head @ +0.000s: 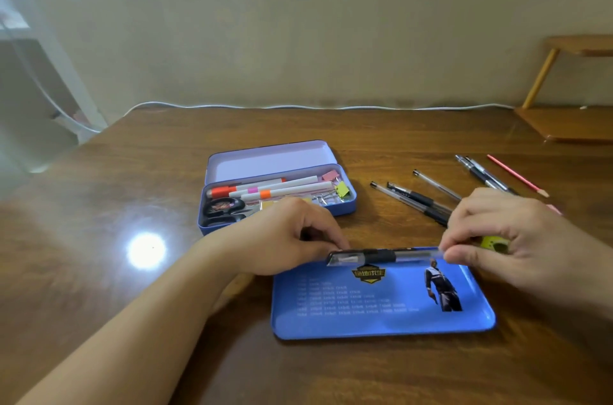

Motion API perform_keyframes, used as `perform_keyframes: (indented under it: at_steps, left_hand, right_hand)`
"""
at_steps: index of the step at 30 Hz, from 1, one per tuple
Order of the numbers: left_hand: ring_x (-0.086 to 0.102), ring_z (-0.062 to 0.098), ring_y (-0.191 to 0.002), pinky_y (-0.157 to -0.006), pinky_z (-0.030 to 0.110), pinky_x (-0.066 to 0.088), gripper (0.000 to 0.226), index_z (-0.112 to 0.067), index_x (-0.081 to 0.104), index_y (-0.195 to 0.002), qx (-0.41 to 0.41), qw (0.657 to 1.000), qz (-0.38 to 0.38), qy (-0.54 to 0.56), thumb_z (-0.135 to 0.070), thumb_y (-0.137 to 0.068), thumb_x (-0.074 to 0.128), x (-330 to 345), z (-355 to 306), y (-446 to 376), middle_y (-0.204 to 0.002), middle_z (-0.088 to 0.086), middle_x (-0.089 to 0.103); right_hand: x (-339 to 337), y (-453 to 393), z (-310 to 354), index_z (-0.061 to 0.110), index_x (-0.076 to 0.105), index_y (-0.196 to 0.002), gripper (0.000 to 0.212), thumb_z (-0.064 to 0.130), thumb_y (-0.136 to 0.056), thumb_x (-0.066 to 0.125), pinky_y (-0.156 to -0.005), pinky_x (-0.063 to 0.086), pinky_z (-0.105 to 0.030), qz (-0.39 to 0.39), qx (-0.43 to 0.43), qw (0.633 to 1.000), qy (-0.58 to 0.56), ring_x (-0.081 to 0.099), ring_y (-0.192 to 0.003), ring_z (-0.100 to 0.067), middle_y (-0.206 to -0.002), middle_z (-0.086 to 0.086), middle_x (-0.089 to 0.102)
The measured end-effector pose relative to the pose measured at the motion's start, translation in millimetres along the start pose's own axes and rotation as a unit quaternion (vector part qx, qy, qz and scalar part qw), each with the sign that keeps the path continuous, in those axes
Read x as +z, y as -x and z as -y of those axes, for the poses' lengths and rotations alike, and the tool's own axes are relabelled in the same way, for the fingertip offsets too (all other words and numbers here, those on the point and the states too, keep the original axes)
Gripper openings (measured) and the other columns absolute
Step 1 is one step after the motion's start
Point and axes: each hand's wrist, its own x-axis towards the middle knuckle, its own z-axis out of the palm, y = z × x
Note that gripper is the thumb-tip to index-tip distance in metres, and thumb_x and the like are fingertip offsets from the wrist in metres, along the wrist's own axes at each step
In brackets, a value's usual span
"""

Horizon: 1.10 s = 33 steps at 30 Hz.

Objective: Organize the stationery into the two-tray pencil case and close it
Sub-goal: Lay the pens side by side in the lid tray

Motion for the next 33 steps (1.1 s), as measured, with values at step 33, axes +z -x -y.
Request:
perform_keyframes:
  at_steps: [33]
  left_hand:
    - [0.064,0.007,-0.089,-0.073,0.024,0.056,0.038,-0.041,0.062,-0.110,-0.035,0.998,0.044,-0.028,-0.027,-0.077,0.075,-29.6,-7.7,24.8,-0.098,-0.019,0.065]
  right_hand:
    - [6.2,-1.2,-2.1,0.034,0.071,-0.082,0.006,0.035,-0.076,0.072,-0.068,0.043,-0.022,-0.122,0.127,0.981,0.079,0.058,-0.082,-0.004,-0.079,0.019,0.065]
